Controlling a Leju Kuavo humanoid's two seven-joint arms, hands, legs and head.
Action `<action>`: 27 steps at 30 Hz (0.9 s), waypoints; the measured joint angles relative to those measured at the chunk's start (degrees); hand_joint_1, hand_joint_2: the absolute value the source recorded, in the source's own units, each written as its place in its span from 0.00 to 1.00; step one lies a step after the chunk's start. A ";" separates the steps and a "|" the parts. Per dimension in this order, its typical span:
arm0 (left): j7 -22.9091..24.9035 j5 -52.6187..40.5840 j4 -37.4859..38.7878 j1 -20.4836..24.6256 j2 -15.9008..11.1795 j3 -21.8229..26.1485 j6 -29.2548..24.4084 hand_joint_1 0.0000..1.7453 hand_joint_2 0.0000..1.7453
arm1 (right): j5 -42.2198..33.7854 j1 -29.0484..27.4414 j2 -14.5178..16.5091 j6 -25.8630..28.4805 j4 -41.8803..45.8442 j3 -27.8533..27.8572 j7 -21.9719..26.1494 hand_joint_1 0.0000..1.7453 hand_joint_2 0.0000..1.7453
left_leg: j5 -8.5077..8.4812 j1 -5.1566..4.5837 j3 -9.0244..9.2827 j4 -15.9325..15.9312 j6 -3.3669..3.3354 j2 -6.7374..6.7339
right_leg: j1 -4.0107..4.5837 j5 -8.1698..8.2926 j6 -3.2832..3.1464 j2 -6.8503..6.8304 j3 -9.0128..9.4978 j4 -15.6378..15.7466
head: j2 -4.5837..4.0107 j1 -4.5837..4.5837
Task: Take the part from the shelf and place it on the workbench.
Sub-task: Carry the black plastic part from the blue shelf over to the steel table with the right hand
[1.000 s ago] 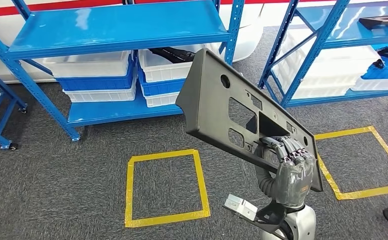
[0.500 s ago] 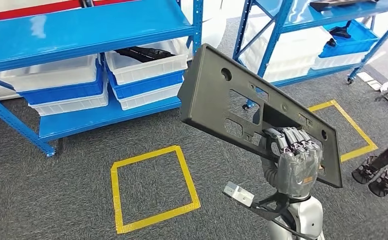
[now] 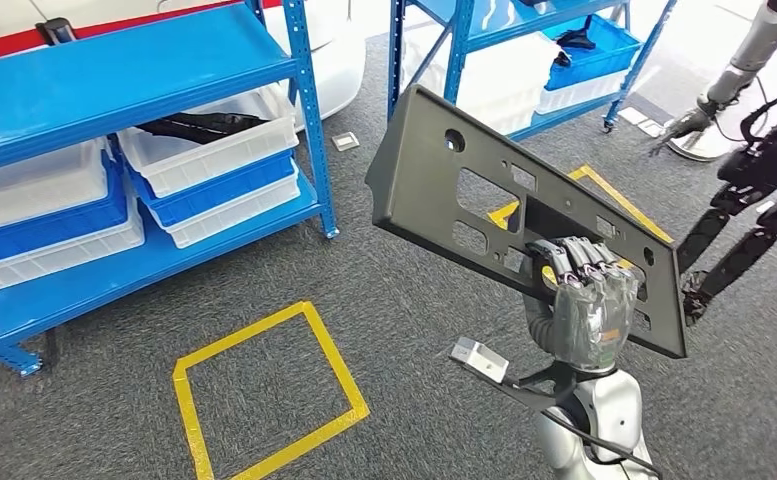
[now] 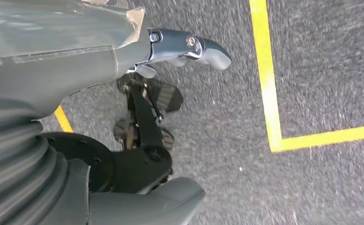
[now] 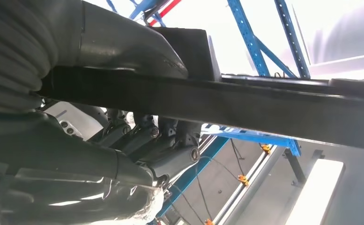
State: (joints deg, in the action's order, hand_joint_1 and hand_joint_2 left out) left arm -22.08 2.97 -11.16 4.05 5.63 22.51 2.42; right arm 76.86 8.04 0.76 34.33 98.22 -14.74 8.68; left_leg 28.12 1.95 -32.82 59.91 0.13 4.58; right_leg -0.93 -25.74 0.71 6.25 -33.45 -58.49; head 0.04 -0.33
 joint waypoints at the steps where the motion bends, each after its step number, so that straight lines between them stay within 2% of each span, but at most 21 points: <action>1: 0.33 0.49 0.00 0.05 -0.23 0.34 -0.21 0.00 1.00 | 0.16 0.78 0.08 0.04 -0.95 -0.36 -0.26 1.00 1.00 | 0.13 -0.18 0.00 -0.26 -0.16 -0.01 | 0.09 0.19 0.46 0.68 -0.42 0.03 | 0.00 -0.02; 3: 0.68 1.61 -0.01 0.22 -0.61 1.11 -0.78 0.00 1.00 | 0.51 1.78 0.18 0.15 -2.62 -1.08 -0.70 1.00 1.00 | -0.37 -0.45 -0.08 -0.57 -1.01 -1.42 | -0.02 0.58 1.25 1.41 -1.22 0.19 | 0.00 -0.01; 4: 0.72 2.29 -0.02 0.29 -0.77 1.57 -1.12 0.00 1.00 | 0.55 2.26 0.24 0.17 -3.38 -1.45 -0.80 1.00 1.00 | -0.64 -0.46 -0.08 -0.82 -1.51 -2.13 | -0.01 0.27 1.41 0.47 -1.80 -0.46 | 0.00 -0.12; 5: 0.64 3.05 -0.02 0.31 -0.96 2.15 -1.48 0.00 1.00 | 0.45 2.94 0.36 0.16 -4.22 -1.94 -0.73 1.00 1.00 | -0.87 -0.40 -0.10 -1.07 -1.95 -2.93 | 0.06 -0.57 1.42 -1.11 -2.82 -2.17 | 0.00 -0.35; 7: 0.26 4.37 -0.01 0.15 -1.28 3.47 -2.08 0.00 1.00 | 0.12 4.59 0.94 0.10 -6.10 -3.22 -0.49 1.00 1.00 | -1.01 -0.51 -0.22 -1.19 -2.39 -4.64 | 0.09 -3.57 1.26 -4.59 -6.09 -8.95 | 0.00 -0.82; 9: -0.07 5.00 -0.01 0.01 -1.44 4.55 -2.42 0.00 1.00 | -0.04 5.62 1.64 0.07 -7.85 -4.44 -0.39 1.00 1.00 | -1.00 -0.72 -0.30 -1.18 -2.42 -6.35 | -0.07 -5.77 1.55 -5.62 -9.05 -15.50 | 0.00 -0.95; 10: -0.14 5.18 -0.01 0.01 -1.48 4.94 -2.49 0.00 1.00 | -0.08 5.84 1.92 0.07 -8.55 -4.94 -0.38 1.00 1.00 | -0.99 -0.78 -0.31 -1.17 -2.42 -7.07 | -0.13 -5.75 1.89 -5.78 -9.16 -16.17 | 0.00 -0.96; 11: -0.22 5.37 -0.01 0.02 -1.48 5.29 -2.58 0.00 1.00 | -0.15 6.05 2.15 0.04 -9.10 -5.32 -0.33 1.00 1.00 | -0.98 -0.80 -0.30 -1.17 -2.39 -7.72 | -0.19 -4.87 2.29 -6.05 -8.00 -14.27 | 0.00 -0.97; 13: -0.56 6.09 -0.01 0.03 -1.44 6.14 -2.86 0.00 1.00 | -0.45 7.14 2.79 -0.21 -10.24 -6.21 0.02 1.00 1.00 | -0.88 -0.92 -0.20 -1.16 -2.18 -8.95 | -0.13 -2.09 2.68 -8.24 -3.54 -5.96 | 0.00 -1.01; 15: -1.07 7.04 -0.01 0.01 -1.40 7.20 -3.09 0.00 1.00 | -0.78 9.00 3.83 -0.79 -11.63 -7.37 0.50 1.00 1.00 | -0.71 -1.21 -0.07 -1.15 -1.64 -10.17 | 0.43 -0.36 2.06 -10.25 -0.73 -0.33 | 0.00 -0.95; 16: -1.28 7.46 -0.01 0.01 -1.39 7.70 -3.15 0.00 1.00 | -0.89 9.87 4.40 -1.09 -12.39 -7.97 0.64 1.00 1.00 | -0.65 -1.33 0.05 -1.20 -1.31 -10.77 | 0.74 -0.15 1.55 -10.33 -0.58 0.27 | 0.00 -0.92; 17: -1.42 7.83 -0.02 0.05 -1.35 8.18 -3.23 0.00 1.00 | -0.95 10.56 4.95 -1.36 -13.11 -8.51 0.71 1.00 1.00 | -0.64 -1.32 0.22 -1.30 -0.95 -11.39 | 0.96 0.04 1.13 -9.64 -0.69 0.32 | 0.00 -0.90; 18: -1.50 8.13 -0.03 0.10 -1.29 8.60 -3.35 0.00 1.00 | -0.98 11.08 5.46 -1.54 -13.73 -8.98 0.72 1.00 1.00 | -0.52 -1.18 0.33 -1.31 -0.56 -11.63 | 0.58 0.25 0.64 -8.89 -0.69 0.49 | 0.00 -0.87; 19: -1.58 8.37 -0.04 0.15 -1.22 8.99 -3.46 0.00 1.00 | -0.96 11.52 5.99 -1.72 -14.26 -9.42 0.73 1.00 1.00 | -0.05 -1.01 0.30 -0.92 -0.23 -11.03 | 0.31 0.45 0.22 -8.21 -0.64 0.70 | 0.00 -0.80; 21: -1.69 8.66 -0.04 0.05 -1.06 9.66 -3.67 0.00 1.00 | -0.81 12.53 7.16 -2.16 -15.35 -10.34 0.74 1.00 1.00 | 2.65 -0.72 -1.26 2.94 0.18 -7.96 | -0.34 0.87 -0.75 -6.95 -0.47 1.05 | 0.00 -0.50; 22: -1.73 8.75 -0.03 -0.08 -0.98 9.97 -3.75 0.00 1.00 | -0.68 13.10 7.68 -2.46 -15.99 -10.78 0.73 1.00 1.00 | 4.61 -0.69 -2.81 6.50 0.25 -6.24 | -0.21 0.97 -1.06 -6.30 -0.52 1.05 | 0.00 -0.34; 23: -1.76 8.86 -0.03 -0.22 -0.91 10.25 -3.85 0.00 1.00 | -0.54 13.56 8.10 -2.72 -16.67 -11.15 0.72 1.00 1.00 | 6.30 -0.68 -4.66 10.38 0.32 -5.21 | -0.13 1.05 -1.31 -5.60 -0.56 1.02 | 0.00 -0.24; 24: -1.79 8.97 -0.03 -0.32 -0.86 10.51 -3.94 0.00 1.00 | -0.41 13.85 8.39 -2.87 -17.28 -11.41 0.69 1.00 1.00 | 7.16 -0.65 -6.18 13.30 0.44 -4.70 | -0.04 1.11 -1.40 -4.83 -0.55 1.00 | 0.00 -0.16; 25: -1.82 9.07 -0.03 -0.40 -0.83 10.74 -4.03 0.00 1.00 | -0.29 14.00 8.58 -2.97 -17.81 -11.59 0.65 1.00 1.00 | 6.93 -0.60 -6.96 14.48 0.55 -4.47 | 0.02 1.12 -1.43 -4.06 -0.54 0.94 | 0.00 -0.16; 26: -1.85 9.15 -0.03 -0.44 -0.81 10.91 -4.08 0.00 1.00 | -0.19 14.07 8.74 -2.97 -18.22 -11.70 0.59 1.00 1.00 | 5.60 -0.48 -6.72 13.44 0.64 -4.37 | 0.01 1.12 -1.42 -3.28 -0.52 0.84 | 0.00 -0.15; 27: -1.87 9.19 -0.03 -0.46 -0.79 11.05 -4.11 0.00 1.00 | -0.11 14.16 8.88 -2.97 -18.54 -11.77 0.53 1.00 1.00 | 3.51 -0.25 -5.45 10.35 0.75 -4.00 | -0.03 1.08 -1.37 -2.50 -0.53 0.66 | 0.00 -0.14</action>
State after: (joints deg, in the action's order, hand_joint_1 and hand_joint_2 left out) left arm -23.95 12.16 -11.19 3.59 4.84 33.56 -1.69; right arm 76.75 22.20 9.64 31.36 79.68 -26.51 9.21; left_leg 31.63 1.71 -38.27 70.26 0.88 0.58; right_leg -0.97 -24.65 -0.66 3.74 -33.97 -57.83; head 0.04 -0.47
